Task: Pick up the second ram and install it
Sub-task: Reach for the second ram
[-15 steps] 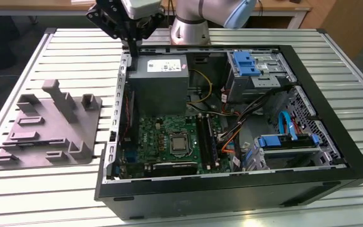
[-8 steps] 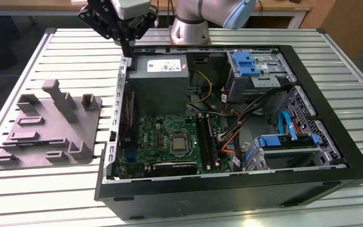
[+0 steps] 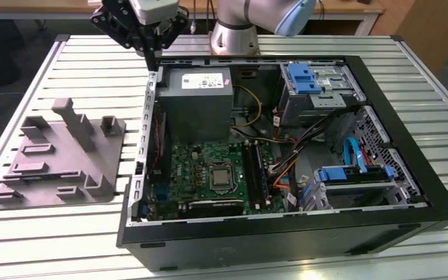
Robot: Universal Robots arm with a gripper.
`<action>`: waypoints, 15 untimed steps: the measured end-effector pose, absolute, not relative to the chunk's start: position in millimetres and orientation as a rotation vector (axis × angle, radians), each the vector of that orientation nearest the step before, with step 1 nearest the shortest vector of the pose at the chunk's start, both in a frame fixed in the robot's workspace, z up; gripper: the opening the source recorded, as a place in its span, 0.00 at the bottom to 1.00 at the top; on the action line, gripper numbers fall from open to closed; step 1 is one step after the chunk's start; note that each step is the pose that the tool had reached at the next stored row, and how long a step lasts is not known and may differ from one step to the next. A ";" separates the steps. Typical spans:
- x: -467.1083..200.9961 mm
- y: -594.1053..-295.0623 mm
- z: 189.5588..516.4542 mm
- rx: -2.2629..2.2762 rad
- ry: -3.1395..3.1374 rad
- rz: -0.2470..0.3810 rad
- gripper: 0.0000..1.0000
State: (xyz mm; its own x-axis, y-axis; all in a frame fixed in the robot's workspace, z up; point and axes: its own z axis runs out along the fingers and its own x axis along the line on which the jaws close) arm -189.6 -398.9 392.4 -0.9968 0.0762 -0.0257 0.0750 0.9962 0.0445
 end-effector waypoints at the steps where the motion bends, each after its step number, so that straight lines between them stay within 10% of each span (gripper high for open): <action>1: -190.3 -398.9 392.3 0.118 3.111 0.068 0.10; 15: -201.5 -398.9 391.3 0.118 3.111 0.068 0.10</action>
